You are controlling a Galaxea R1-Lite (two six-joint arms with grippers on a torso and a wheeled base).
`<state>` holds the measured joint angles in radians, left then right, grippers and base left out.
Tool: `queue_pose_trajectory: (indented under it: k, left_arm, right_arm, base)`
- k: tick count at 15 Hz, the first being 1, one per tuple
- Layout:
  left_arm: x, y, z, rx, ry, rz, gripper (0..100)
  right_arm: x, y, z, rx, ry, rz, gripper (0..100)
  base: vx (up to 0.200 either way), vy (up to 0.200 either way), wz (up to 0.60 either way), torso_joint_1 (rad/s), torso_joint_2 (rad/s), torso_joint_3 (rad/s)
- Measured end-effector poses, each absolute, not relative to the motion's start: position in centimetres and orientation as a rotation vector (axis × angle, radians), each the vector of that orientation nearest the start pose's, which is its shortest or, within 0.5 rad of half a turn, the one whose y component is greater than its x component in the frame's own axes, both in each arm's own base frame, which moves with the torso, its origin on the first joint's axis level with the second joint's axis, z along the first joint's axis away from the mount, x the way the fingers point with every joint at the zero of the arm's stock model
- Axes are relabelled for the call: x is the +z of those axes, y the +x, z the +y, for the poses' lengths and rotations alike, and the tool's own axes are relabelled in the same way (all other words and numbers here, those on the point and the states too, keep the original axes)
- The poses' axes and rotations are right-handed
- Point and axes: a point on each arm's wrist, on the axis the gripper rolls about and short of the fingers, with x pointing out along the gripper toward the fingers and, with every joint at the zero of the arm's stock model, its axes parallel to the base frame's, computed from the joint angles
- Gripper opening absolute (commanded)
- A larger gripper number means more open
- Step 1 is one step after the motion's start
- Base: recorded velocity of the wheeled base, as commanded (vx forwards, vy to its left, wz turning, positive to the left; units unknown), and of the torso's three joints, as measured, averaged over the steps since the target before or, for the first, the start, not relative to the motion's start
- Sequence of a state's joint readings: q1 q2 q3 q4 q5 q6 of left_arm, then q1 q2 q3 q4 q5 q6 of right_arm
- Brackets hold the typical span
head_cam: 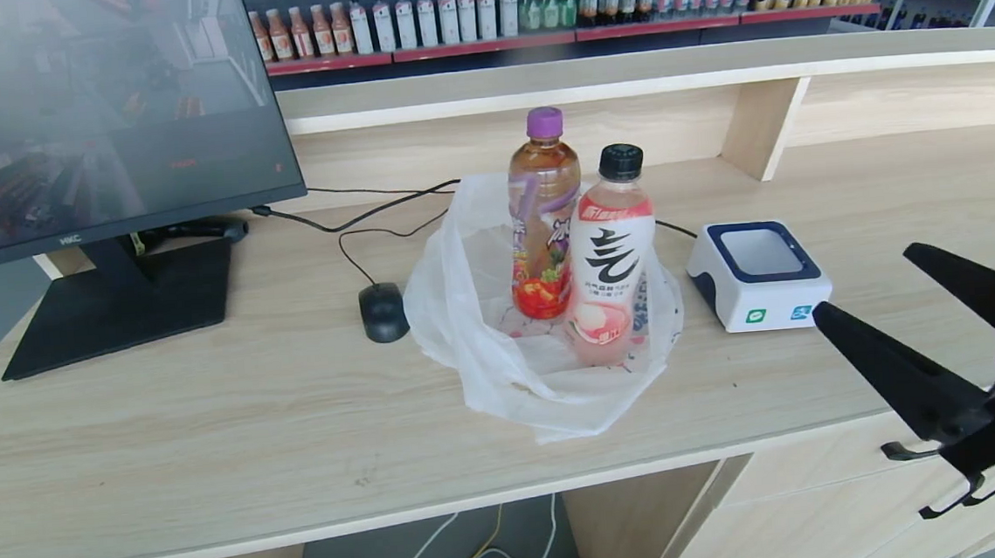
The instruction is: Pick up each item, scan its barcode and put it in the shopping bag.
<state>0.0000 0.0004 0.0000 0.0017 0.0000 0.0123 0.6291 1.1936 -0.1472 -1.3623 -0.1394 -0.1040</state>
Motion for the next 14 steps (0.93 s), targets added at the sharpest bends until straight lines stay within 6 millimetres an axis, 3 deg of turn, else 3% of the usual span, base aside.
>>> queue_pose_trajectory:
  k: [8, 12, 14]
  left_arm:
    - [7.5, -2.3, 0.0, 0.000, 0.012, 0.002, 100]
    - [7.5, -2.3, 0.0, 0.000, 0.012, 0.002, 100]
    - [7.5, -2.3, 0.0, 0.000, 0.012, 0.002, 100]
  right_arm:
    - [11.7, 2.4, 1.7, 0.605, -0.143, 0.071, 100]
    - [8.3, -0.5, -0.3, 0.646, -0.160, 0.142, 100]
    - [8.0, -1.0, -0.6, 0.582, -0.127, 0.099, 100]
  base:
    - [0.000, 0.000, 0.00, 0.000, 0.00, 0.000]
    - [0.000, 0.000, 0.00, 0.000, 0.00, 0.000]
    - [0.000, 0.000, 0.00, 0.000, 0.00, 0.000]
